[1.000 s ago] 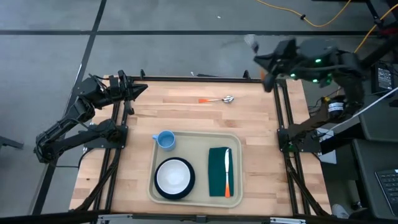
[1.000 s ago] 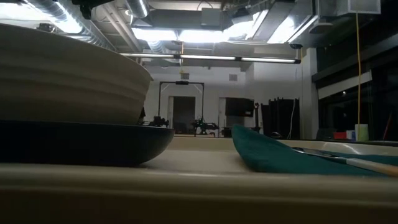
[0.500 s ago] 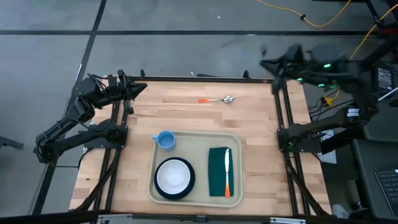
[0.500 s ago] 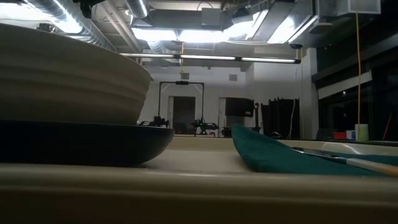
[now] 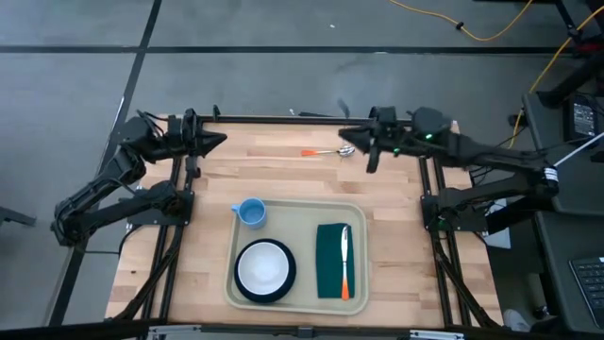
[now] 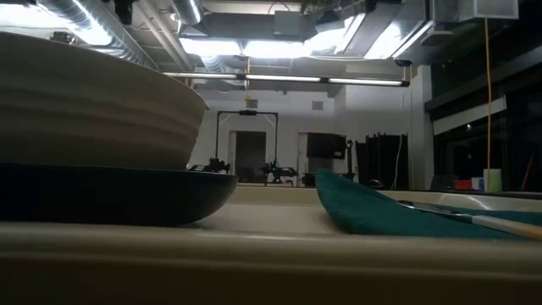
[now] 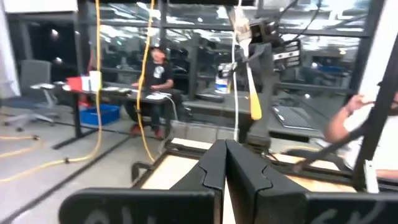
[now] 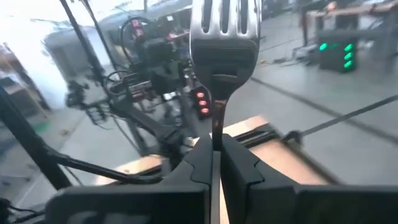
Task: Set up tray
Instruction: Put the orange fork on top of the napkin to the left of the orange knife
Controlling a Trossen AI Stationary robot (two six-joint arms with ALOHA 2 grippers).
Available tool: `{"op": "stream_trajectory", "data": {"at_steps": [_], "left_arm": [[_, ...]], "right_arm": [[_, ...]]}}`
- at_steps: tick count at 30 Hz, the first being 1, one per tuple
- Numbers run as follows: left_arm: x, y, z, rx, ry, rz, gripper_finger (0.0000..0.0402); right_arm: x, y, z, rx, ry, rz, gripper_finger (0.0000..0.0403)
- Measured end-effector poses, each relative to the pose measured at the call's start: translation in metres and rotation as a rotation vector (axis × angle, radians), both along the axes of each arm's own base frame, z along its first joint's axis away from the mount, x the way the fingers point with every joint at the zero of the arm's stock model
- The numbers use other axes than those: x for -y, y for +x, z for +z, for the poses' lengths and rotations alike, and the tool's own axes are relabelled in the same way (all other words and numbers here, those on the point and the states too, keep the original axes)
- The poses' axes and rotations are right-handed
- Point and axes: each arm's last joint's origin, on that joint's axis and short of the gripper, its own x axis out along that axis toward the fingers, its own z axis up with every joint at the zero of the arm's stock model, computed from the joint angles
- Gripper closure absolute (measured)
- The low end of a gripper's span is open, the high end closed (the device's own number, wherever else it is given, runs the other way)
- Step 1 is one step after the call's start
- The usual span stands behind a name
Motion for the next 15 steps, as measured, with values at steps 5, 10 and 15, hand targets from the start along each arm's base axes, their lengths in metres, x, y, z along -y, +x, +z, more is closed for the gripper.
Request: {"op": "stream_trajectory", "data": {"at_steps": [5, 10, 15], "left_arm": [[-0.007, 0.012, -0.003, -0.031, -0.019, -0.069, 0.0398], [-0.017, 0.03, -0.006, -0.048, -0.017, -0.122, 0.0398], [-0.024, 0.049, -0.009, -0.053, 0.048, -0.157, 0.0398]], "right_arm": [[-0.002, 0.016, -0.04, 0.042, 0.116, 0.049, 0.0386], [-0.012, 0.024, -0.07, -0.025, 0.207, 0.083, 0.0386], [-0.024, 0.03, -0.078, -0.021, 0.25, 0.129, 0.0386]]}}
